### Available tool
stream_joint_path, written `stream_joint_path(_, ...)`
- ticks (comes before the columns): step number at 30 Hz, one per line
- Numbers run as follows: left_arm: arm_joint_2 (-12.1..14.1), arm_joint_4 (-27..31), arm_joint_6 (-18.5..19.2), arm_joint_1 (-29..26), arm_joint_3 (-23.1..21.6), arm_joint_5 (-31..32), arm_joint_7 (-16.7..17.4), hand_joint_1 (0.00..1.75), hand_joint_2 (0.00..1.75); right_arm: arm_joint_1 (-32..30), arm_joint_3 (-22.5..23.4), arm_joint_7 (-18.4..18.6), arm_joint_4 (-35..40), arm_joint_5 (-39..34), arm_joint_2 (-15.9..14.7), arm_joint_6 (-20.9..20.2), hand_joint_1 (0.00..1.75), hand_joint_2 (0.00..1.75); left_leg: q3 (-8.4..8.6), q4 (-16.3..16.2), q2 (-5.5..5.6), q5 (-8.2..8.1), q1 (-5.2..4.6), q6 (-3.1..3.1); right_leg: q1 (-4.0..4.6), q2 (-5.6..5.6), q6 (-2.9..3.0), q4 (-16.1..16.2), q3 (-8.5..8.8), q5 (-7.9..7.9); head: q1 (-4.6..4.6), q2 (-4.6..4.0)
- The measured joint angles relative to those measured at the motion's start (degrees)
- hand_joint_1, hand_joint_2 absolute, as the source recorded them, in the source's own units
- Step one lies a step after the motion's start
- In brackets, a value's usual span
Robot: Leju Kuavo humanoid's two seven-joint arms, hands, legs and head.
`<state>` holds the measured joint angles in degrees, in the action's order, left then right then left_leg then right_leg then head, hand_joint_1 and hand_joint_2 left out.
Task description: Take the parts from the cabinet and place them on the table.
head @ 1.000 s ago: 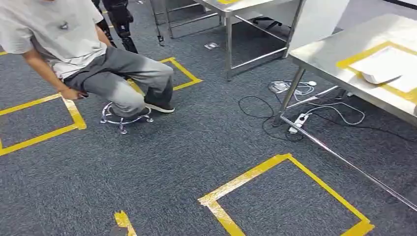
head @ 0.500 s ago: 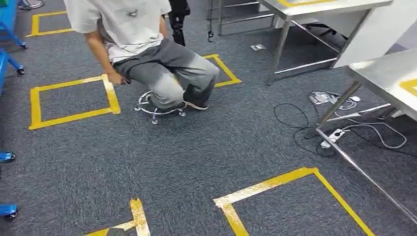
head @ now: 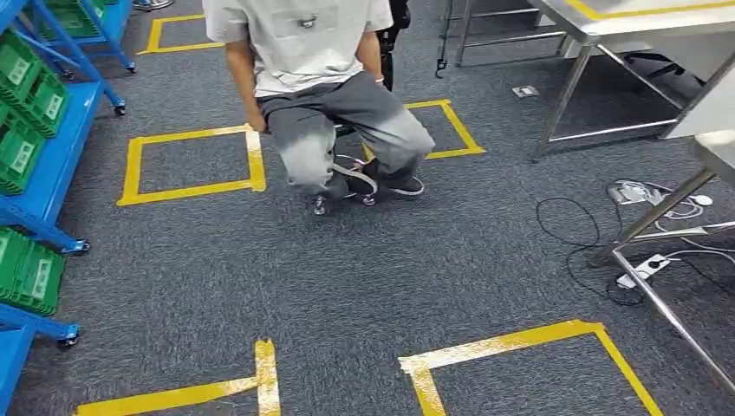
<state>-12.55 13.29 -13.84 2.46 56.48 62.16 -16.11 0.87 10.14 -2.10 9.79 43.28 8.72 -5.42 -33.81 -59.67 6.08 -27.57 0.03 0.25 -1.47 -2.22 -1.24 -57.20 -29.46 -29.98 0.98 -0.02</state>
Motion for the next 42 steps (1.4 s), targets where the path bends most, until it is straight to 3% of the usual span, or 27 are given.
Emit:
stream_joint_path(4,0.0,0.0,-0.02,0.0,0.0,0.02,0.0,0.0,0.0,-0.03,0.0,0.02,0.0,-0.02,0.0,0.02,0.0,0.0,-0.15,-0.22,-0.7,-0.17,-0.11,-0.07,0.03,0.14,0.02,0.07,0.07,-0.01,0.02,0.0)
stream_joint_path(5,0.02,0.0,0.02,0.09,-0.11,0.09,0.0,0.0,0.0,-0.1,0.07,0.02,0.0,-0.13,0.09,0.07,0.0,0.0,-1.32,-2.89,-3.37,-1.86,-0.18,-0.34,0.14,0.96,0.44,0.16,0.3,-0.12,0.7,0.0)
stream_joint_path(6,0.04,0.0,0.18,0.55,-0.39,0.92,-0.11,0.0,0.0,-0.4,0.53,-0.15,0.0,-1.31,0.09,0.07,0.0,0.0,-6.8,-14.25,-5.13,-6.84,0.1,-0.85,0.52,3.68,0.9,0.14,0.52,-0.47,0.59,0.0)
stream_joint_path(7,0.15,0.0,0.74,0.5,-1.77,3.08,-1.16,0.0,0.0,-0.17,2.45,-0.39,0.0,-3.78,0.17,0.17,0.0,0.0,-3.27,-7.36,-6.26,-1.01,0.27,-0.75,0.63,6.68,0.72,0.12,1.18,-1.1,0.66,0.0)
stream_joint_path(8,0.22,0.0,0.94,0.58,-2.45,3.87,-1.16,0.0,0.0,-0.09,2.8,-0.37,0.0,-4.22,0.26,0.26,0.0,0.0,-0.33,-1.81,-8.31,1.34,0.17,-0.45,0.64,7.31,0.45,0.13,1.61,-1.43,0.68,0.0)
stream_joint_path(9,0.26,-0.02,1.05,0.83,-3.06,4.44,-1.09,0.0,0.0,-0.13,3.13,-0.37,0.0,-4.57,0.33,0.35,0.0,0.0,0.7,-0.29,-10.96,-0.02,-0.76,-0.24,1.01,7.87,0.02,0.14,1.02,-1.7,0.66,0.0)
stream_joint_path(13,0.5,-0.09,1.68,0.82,-4.59,6.38,-0.57,0.0,0.0,0.54,5.05,-0.5,0.02,-7.02,0.85,0.79,0.0,0.0,0.34,0.6,-8.77,-0.15,-0.9,1.25,1.17,10.45,-0.95,0.44,2.72,-2.33,0.52,0.0)
stream_joint_path(14,0.5,-0.09,1.79,0.7,-5.01,6.82,-0.41,0.0,0.0,0.64,5.69,-0.64,0.15,-7.83,0.92,0.81,0.0,0.0,0.84,1.19,-8.07,0.22,-0.35,1.77,0.83,9.52,-1.3,0.12,2.19,-2.99,0.61,0.0)
stream_joint_path(15,0.57,-0.09,1.86,0.66,-5.58,7.15,-0.33,0.0,0.0,0.66,6.28,-0.81,0.15,-8.31,0.96,0.81,0.0,0.0,0.86,1.25,-7.62,0.33,-0.34,2.05,0.82,6.08,-1.41,-1.61,1.59,-4.35,0.11,0.0)
stream_joint_path(16,0.61,-0.09,1.88,0.82,-5.92,7.32,-0.28,0.0,0.0,0.6,6.84,-0.83,0.15,-8.59,1.05,0.81,0.0,0.0,0.72,1.24,-6.92,0.35,-0.32,2.35,0.74,4.0,-1.47,-5.37,-0.23,-6.43,-0.07,0.0)
stream_joint_path(18,0.59,-0.11,2.03,0.94,-6.6,8.22,-0.22,0.0,0.0,0.55,7.59,-0.79,0.15,-8.72,1.05,1.07,0.0,0.0,0.71,1.23,-5.36,0.25,-0.4,2.58,0.75,2.47,-1.54,-15.12,-5.46,-10.18,-0.09,0.0)
stream_joint_path(19,0.61,-0.11,2.03,0.9,-7.08,8.48,-0.2,0.0,0.0,0.47,7.96,-0.77,0.15,-8.92,1.05,1.22,0.0,0.0,0.77,1.22,-4.49,0.23,-0.43,2.61,0.78,2.35,-1.61,-17.87,-7.42,-10.39,-0.07,0.0)
stream_joint_path(21,0.72,-0.11,2.05,0.88,-7.58,9.18,-0.2,0.0,0.0,0.43,8.72,-0.46,0.15,-9.57,1.05,1.38,0.0,0.0,1.0,1.19,-2.74,0.16,-0.42,2.55,0.75,2.25,-1.5,-14.9,-7.31,-6.41,-0.11,0.0)
stream_joint_path(23,0.7,-0.11,2.12,0.92,-8.44,9.44,-0.35,0.0,0.0,0.5,9.44,-0.39,0.15,-10.03,1.05,1.4,0.0,0.0,1.45,1.13,-1.02,-0.06,-0.27,2.25,0.47,0.7,-1.48,-4.85,-3.48,-0.06,-0.09,0.0)
stream_joint_path(24,0.72,-0.11,2.16,0.98,-8.52,9.6,-0.5,0.0,0.0,0.45,9.81,-0.26,0.13,-10.43,1.05,1.35,0.0,0.0,1.39,1.11,-0.5,-0.17,-0.27,1.97,0.19,-2.08,-1.5,-2.24,-2.34,0.21,-0.13,0.0)
stream_joint_path(25,0.72,-0.11,2.16,1.31,-8.61,9.81,-0.52,0.0,0.0,0.46,10.16,-0.26,0.13,-10.77,1.22,1.31,0.0,0.0,1.03,0.49,0.36,-0.3,-0.54,1.62,0.02,-2.6,-1.35,-0.54,-1.61,-0.21,-0.02,0.0)
stream_joint_path(28,0.79,-0.13,2.49,1.16,-9.27,10.3,0.05,0.0,0.0,0.83,11.1,-0.18,0.15,-11.23,1.36,1.49,0.0,0.0,0.62,0.96,1.79,0.23,-0.03,0.63,0.57,-1.16,-0.49,-1.07,-1.35,-0.09,-0.02,0.0)
stream_joint_path(29,0.9,-0.13,2.65,1.17,-9.57,10.56,0.57,0.0,0.0,0.88,11.28,-0.2,0.15,-11.3,1.58,1.6,0.0,0.0,0.44,0.6,1.63,-0.15,-0.02,0.39,0.15,-0.2,0.09,-0.5,-1.15,0.26,-0.04,0.0)
stream_joint_path(30,0.87,-0.15,2.82,1.17,-9.88,10.86,0.98,0.0,0.0,0.89,11.37,-0.22,0.17,-11.3,1.64,1.79,0.0,0.0,0.06,-0.61,-1.71,-1.07,-0.32,0.13,0.29,0.38,0.38,-0.35,-0.88,0.25,0.24,0.0)
stream_joint_path(31,0.9,-0.15,2.93,1.31,-9.99,10.93,1.29,0.0,0.0,0.82,11.43,-0.26,0.17,-11.3,1.86,1.86,0.0,0.0,-1.41,-3.83,-3.95,-3.08,-0.31,-0.22,0.42,1.22,0.8,-0.28,-0.74,0.1,0.57,0.0)
stream_joint_path(33,0.9,-0.15,3.04,1.66,-10.19,11.3,1.77,0.0,0.0,0.69,11.76,-0.26,0.17,-11.3,1.92,2.03,0.0,0.0,-5.69,-12.84,-5.19,-7.09,-0.11,-0.63,0.66,3.15,1.15,-0.3,-0.6,-0.16,0.55,0.0)
stream_joint_path(35,0.92,-0.15,3.04,1.48,-10.43,11.61,2.08,0.0,0.0,0.7,11.98,-0.33,0.17,-11.24,1.92,2.23,0.0,0.0,-7.57,-16.58,-5.38,-7.48,0.15,-0.82,0.78,4.86,1.24,-0.31,-0.43,-0.41,0.55,0.0)
stream_joint_path(36,0.96,-0.15,3.02,1.35,-10.62,11.83,2.21,0.0,0.0,0.75,12.09,-0.44,0.17,-11.17,1.97,2.23,0.0,0.0,-6.73,-14.86,-5.44,-5.86,0.2,-0.79,0.8,5.53,1.2,-0.31,-0.28,-0.54,0.52,0.0)
stream_joint_path(38,1.01,-0.15,2.86,1.31,-11.17,11.87,2.01,0.0,0.0,0.88,12.26,-0.57,0.17,-10.95,2.08,2.21,0.0,0.0,-2.01,-5.32,-6.72,-0.57,0.13,-0.4,0.83,6.94,1.03,-0.31,0.4,-1.0,0.55,0.0)
stream_joint_path(39,1.01,-0.15,2.65,1.38,-11.21,11.85,1.58,0.0,0.0,0.87,12.26,-0.57,0.17,-10.73,2.18,2.21,0.0,0.0,0.24,-0.73,-9.19,0.74,-0.1,-0.08,0.88,7.57,0.75,-0.29,0.77,-1.31,0.55,0.0)
stream_joint_path(40,0.98,-0.15,2.49,1.6,-11.23,11.65,1.1,0.0,0.0,0.77,12.28,-0.55,0.17,-10.54,2.23,2.19,0.0,0.0,0.87,0.24,-11.37,-0.27,-1.08,0.09,1.32,8.16,0.21,-0.44,0.3,-1.68,0.54,0.0)
stream_joint_path(42,0.87,-0.15,1.81,1.85,-11.26,11.15,0.59,0.0,0.0,1.01,12.28,-0.5,0.17,-10.18,2.29,2.05,0.0,0.0,0.63,0.41,-10.2,-0.4,-1.07,0.67,1.35,9.52,-0.24,-0.33,0.86,-1.96,0.24,0.0)
